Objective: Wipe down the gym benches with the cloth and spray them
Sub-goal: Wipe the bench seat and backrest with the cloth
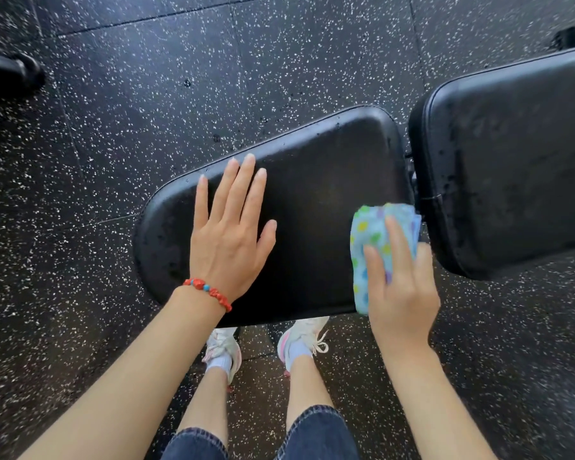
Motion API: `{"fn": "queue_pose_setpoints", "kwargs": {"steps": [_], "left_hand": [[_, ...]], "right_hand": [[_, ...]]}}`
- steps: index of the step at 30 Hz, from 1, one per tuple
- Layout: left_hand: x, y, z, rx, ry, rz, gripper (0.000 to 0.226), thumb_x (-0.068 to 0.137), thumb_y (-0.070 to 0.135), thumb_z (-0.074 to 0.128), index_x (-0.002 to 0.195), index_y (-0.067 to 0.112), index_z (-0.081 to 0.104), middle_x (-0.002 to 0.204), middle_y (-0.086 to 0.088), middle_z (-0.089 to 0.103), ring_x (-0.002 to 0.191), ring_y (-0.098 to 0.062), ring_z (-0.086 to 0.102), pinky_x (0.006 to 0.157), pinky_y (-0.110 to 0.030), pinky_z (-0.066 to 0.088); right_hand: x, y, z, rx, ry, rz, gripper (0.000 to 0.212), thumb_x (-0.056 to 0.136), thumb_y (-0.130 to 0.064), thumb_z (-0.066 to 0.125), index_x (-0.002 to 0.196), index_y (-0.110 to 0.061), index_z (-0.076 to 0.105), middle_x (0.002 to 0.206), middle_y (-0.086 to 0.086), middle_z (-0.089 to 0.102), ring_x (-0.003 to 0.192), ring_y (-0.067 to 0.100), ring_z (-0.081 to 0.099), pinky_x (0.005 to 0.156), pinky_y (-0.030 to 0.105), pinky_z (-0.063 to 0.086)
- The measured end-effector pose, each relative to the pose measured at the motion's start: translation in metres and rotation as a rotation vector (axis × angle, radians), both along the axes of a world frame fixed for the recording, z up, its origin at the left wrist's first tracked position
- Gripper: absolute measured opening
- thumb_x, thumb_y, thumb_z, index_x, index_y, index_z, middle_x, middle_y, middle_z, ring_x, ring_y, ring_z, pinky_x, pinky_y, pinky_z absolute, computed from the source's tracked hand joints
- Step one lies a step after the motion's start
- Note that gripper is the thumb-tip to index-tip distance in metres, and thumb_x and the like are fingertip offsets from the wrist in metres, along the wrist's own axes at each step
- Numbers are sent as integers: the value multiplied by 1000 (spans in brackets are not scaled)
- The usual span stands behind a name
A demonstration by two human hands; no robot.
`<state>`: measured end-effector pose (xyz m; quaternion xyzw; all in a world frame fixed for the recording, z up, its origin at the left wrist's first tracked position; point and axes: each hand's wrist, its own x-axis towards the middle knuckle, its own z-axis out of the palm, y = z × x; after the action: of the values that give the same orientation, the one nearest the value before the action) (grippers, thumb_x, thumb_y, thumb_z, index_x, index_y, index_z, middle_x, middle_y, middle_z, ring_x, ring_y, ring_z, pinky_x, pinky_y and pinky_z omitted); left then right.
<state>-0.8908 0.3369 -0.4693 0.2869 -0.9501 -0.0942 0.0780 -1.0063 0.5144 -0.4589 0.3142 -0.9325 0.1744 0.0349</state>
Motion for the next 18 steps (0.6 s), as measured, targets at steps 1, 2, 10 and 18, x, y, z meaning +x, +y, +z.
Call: {"fn": "queue_pose_setpoints", "kwargs": {"steps": [1,2,10,18], "left_hand": [[-4,5,1,7,14,3,53,93,27,42,139,2,39,147,-16,36,137,-28,28,113,-52,17],[-9,10,3,14,27,-1,53,92,27,42,139,2,39,147,-16,36,138,-28,28,113,-52,17],[-32,44,-3,19,-40,-29,54,90,26,43,140,4,40,148,-13,36,138,-27,25,112,-52,17],[-36,49,4,32,-87,16,54,91,29,39,139,3,38,149,-16,34,138,-29,25,112,-52,15]], "right_hand": [[5,12,2,15,1,22,37,96,-36,43,123,-12,52,77,11,48,58,22,49,48,32,48],[7,19,3,22,-1,40,37,96,-36,43,122,-11,53,76,10,47,57,21,47,47,31,47],[-67,-66,1,-72,-82,-34,39,87,-35,51,118,-13,61,86,18,57,69,33,59,50,29,44],[-51,-19,7,-53,-165,9,42,90,-38,45,122,-14,57,80,13,53,63,29,56,49,27,44]]}}
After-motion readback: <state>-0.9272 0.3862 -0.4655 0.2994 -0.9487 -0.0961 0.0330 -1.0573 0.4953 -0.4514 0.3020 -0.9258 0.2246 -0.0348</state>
